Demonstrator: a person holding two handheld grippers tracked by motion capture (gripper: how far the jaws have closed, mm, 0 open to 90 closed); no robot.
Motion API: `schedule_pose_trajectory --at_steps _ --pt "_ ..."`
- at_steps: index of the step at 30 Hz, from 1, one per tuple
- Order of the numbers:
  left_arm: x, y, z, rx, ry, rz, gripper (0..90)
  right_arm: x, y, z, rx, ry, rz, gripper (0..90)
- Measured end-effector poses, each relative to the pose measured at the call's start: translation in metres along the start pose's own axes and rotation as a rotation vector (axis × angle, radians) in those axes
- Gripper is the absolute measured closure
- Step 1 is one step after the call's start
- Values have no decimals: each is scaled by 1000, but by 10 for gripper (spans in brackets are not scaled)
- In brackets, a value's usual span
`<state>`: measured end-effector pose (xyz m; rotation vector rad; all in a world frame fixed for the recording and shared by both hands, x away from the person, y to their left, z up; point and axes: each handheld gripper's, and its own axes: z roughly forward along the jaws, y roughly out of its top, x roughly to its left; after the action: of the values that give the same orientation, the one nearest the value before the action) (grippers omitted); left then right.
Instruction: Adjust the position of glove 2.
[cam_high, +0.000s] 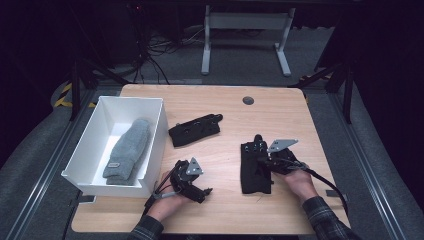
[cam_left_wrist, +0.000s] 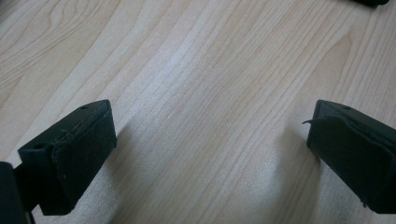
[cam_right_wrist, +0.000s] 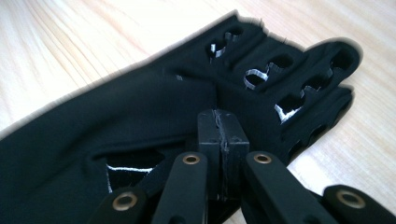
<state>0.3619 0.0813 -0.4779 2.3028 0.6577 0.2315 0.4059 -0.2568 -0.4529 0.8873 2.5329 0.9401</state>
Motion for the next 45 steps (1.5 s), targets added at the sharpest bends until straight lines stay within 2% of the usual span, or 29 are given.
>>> schedule_pose_trajectory --at_steps 6,20,21,22,25,29,34,36,39,45 --pt "0 0 0 0 0 0 17 6 -9 -9 10 9 -6 900" --pt "0 0 0 0 1 -1 17 41 -35 -35 20 23 -18 899" --pt "0 0 0 1 1 1 17 42 -36 -36 19 29 -22 892" --pt "0 0 0 0 1 0 17 43 -36 -38 14 23 -22 807" --pt "0 0 0 -4 2 0 20 38 -35 -42 -13 18 3 674" --pt "1 0 0 -5 4 0 27 23 -39 -49 -54 -46 52 497" --pt "1 0 0 -10 6 -6 43 3 -51 -54 -55 -109 96 358" --pt "2 2 -2 -8 6 -9 97 -4 -58 -54 -60 -127 104 338" --pt "3 5 -5 6 19 -20 189 -15 -67 -53 -66 -117 145 290" --pt "10 18 -8 27 75 -52 490 -24 -75 -49 -64 -126 171 226"
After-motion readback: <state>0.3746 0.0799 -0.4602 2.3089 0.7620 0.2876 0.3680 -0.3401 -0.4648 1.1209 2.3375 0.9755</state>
